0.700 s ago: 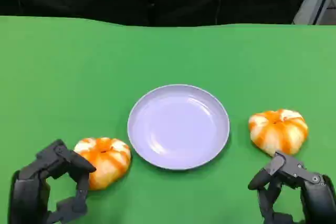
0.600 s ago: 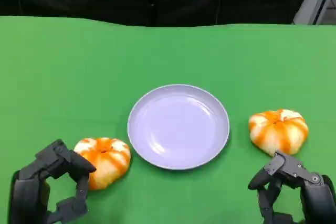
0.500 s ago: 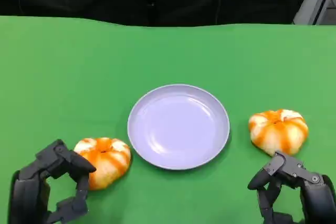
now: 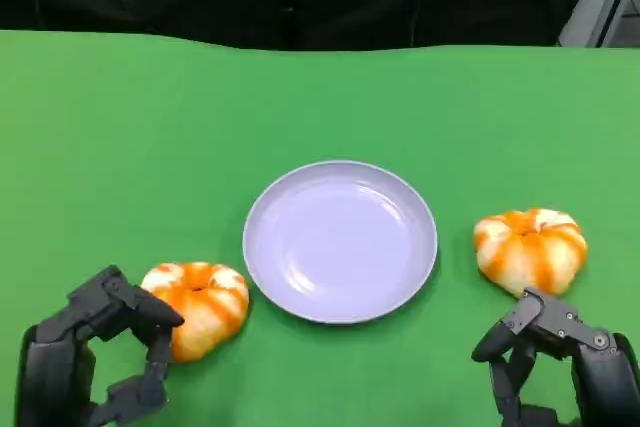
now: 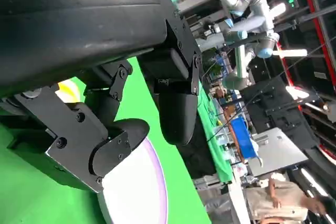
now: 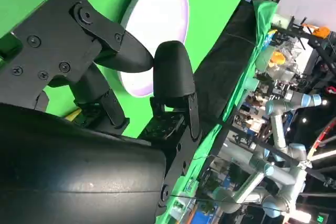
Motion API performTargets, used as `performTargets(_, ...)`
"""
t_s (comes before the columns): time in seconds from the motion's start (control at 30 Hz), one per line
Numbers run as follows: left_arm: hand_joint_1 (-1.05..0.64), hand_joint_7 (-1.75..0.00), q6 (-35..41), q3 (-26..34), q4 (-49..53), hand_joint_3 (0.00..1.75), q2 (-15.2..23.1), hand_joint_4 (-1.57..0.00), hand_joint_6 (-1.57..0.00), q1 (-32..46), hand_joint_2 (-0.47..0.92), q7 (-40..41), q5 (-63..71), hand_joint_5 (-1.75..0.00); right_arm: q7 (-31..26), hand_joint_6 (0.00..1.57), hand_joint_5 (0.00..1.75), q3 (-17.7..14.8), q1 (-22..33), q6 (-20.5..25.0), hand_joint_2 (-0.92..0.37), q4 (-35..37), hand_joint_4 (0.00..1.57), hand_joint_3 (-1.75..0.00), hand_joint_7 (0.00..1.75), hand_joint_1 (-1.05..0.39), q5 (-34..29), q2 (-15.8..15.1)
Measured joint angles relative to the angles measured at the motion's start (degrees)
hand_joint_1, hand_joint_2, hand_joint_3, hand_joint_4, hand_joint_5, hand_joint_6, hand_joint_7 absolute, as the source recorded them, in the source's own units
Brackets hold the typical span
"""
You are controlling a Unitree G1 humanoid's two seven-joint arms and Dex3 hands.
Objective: Grasp the bread from the table and place it into the plate.
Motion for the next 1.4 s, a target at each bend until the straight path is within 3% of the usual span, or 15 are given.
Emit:
performTargets(0.07, -0.09, -0.25, -0.47, 0.19, 0.49, 0.32, 0.5, -0.6, -0.78, -0.11, 0.87, 0.48, 2.17, -0.73, -0.01, 0.83, 1.75, 0.0, 0.0, 0.0, -0.31, 0.0, 0.91, -1.32, 1.35, -0.18, -0.03, 0.0)
performTargets(0.1, -0.14, -0.12, -0.46, 0.4, 0.62, 0.22, 0.8, -0.53, -0.71, -0.13, 0.9, 1.18, 3.81, -0.61, -0.02, 0.83, 1.75, 0.0, 0.0, 0.0, -0.31, 0.0, 0.92, -1.32, 1.35, -0.18, -0.05, 0.0)
performTargets(0.17, -0.23, -0.04, -0.45, 0.76, 0.7, 0.14, 1.94, -0.43, -0.59, -0.15, 0.91, 3.2, 8.93, -0.49, -0.09, 0.83, 1.75, 0.01, 0.0, -0.01, -0.31, 0.0, 0.92, -1.32, 1.35, -0.18, -0.17, 0.0)
performTargets(0.23, -0.36, -0.01, 0.17, 0.94, 0.53, 0.09, 3.25, -0.32, -0.44, -0.18, 0.92, 6.17, 15.33, -0.41, -0.17, 0.83, 1.75, 0.03, 0.0, -0.02, -0.31, 0.01, 0.92, -1.32, 1.35, -0.18, -0.26, 0.01)
performTargets(0.4, -0.5, 0.0, 7.2, -0.15, -1.81, 0.02, 6.31, -0.18, -0.26, -0.15, 0.89, 11.97, 28.59, -0.33, -0.16, 0.83, 1.75, 0.22, 0.07, -0.03, -0.31, -0.01, 0.92, -1.33, 1.36, -0.2, -0.2, 0.12)
performTargets(0.5, -0.51, 0.0, 12.96, -1.67, -4.44, 0.0, 8.11, -0.12, -0.21, 0.01, 0.88, 12.49, 33.22, -0.28, -0.17, 0.83, 1.75, 0.41, 0.22, -0.03, -0.31, -0.13, 0.92, -1.33, 1.36, -0.19, -0.23, 0.24)
performTargets(0.7, -0.55, 0.0, 27.38, -6.51, -13.36, 0.01, 10.53, -0.13, -0.19, 0.42, 0.9, 11.7, 42.53, -0.24, -0.16, 0.82, 1.75, 1.12, 0.82, -0.03, -0.33, -1.24, 0.9, -1.33, 1.38, -0.2, -0.24, 0.71)
performTargets(1.0, -0.56, -0.01, 38.89, -14.79, -15.02, 0.01, 13.96, -0.25, -0.25, -2.72, 0.9, 10.18, 50.47, -0.23, -0.08, 0.82, 1.75, 1.42, 0.96, 0.11, -0.33, -1.46, 0.88, -1.31, 1.4, -0.2, -0.15, 0.73)
performTargets(1.2, -0.36, -0.03, 45.94, -20.57, -10.93, 0.0, 14.6, -0.35, -0.35, -7.91, 0.92, 6.9, 53.09, -0.2, -0.15, 0.81, 1.75, 1.3, 0.78, 0.77, -0.33, -1.46, 0.88, -1.32, 1.4, -0.18, -0.19, 0.73)
performTargets(1.3, -0.27, -0.04, 47.95, -22.34, -8.01, 0.05, 14.6, -0.48, -0.43, -10.65, 0.92, 5.97, 52.85, -0.2, -0.2, 0.81, 1.75, 1.26, 0.65, 0.76, -0.32, -1.32, 0.89, -1.33, 1.4, -0.18, -0.18, 0.73)
performTargets(1.33, -0.2, -0.1, 48.22, -22.77, -6.86, 0.11, 14.61, -0.7, -0.6, -11.66, 0.92, 5.82, 52.64, -0.31, -0.21, 0.81, 1.75, 1.28, 0.56, 0.76, -0.32, -1.25, 0.88, -1.33, 1.4, -0.18, -0.17, 0.73)
performTargets(1.37, -0.17, -0.09, 48.18, -22.99, -5.81, 0.14, 14.64, -0.79, -0.74, -12.54, 0.92, 6.03, 52.4, -0.46, -0.24, 0.81, 1.75, 1.3, 0.49, 0.76, -0.32, -1.22, 0.88, -1.33, 1.4, -0.18, -0.17, 0.73)
performTargets(1.4, -0.15, -0.08, 47.62, -23.17, -4.49, 0.17, 14.8, -0.84, -0.9, -13.57, 0.92, 6.84, 51.98, -0.72, -0.25, 0.81, 1.75, 1.31, 0.41, 0.76, -0.32, -1.19, 0.88, -1.33, 1.4, -0.18, -0.18, 0.74)
